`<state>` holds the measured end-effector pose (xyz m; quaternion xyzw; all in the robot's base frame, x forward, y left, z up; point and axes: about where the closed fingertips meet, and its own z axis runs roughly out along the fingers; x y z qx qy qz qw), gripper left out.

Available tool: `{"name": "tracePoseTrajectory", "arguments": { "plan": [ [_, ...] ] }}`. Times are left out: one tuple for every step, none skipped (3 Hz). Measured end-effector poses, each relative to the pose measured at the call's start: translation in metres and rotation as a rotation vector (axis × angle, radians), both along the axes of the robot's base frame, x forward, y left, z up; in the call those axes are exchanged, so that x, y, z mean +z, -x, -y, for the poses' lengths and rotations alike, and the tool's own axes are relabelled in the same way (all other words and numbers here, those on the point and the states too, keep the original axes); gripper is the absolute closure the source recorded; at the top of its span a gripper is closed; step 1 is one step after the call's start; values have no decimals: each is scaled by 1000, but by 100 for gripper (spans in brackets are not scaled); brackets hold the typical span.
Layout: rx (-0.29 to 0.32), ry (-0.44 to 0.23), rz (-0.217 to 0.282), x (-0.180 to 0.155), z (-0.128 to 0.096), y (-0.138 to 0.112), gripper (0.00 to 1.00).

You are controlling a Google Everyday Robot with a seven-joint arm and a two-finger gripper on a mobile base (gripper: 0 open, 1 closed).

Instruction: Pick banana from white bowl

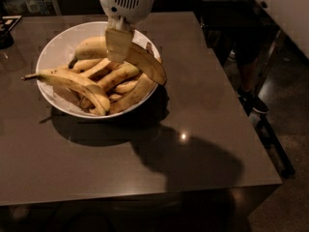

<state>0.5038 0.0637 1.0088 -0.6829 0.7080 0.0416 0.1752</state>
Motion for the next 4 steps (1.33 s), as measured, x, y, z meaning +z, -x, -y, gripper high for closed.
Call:
{"name": "tracePoseTrajectory", "arguments": {
  "plan": [
    [-8,9,40,8,16,23,100],
    [-43,8,65,11,39,48,100],
    [-93,-8,69,8,63,67,100],
    [-98,-7,68,7,66,69,100]
  ]
}}
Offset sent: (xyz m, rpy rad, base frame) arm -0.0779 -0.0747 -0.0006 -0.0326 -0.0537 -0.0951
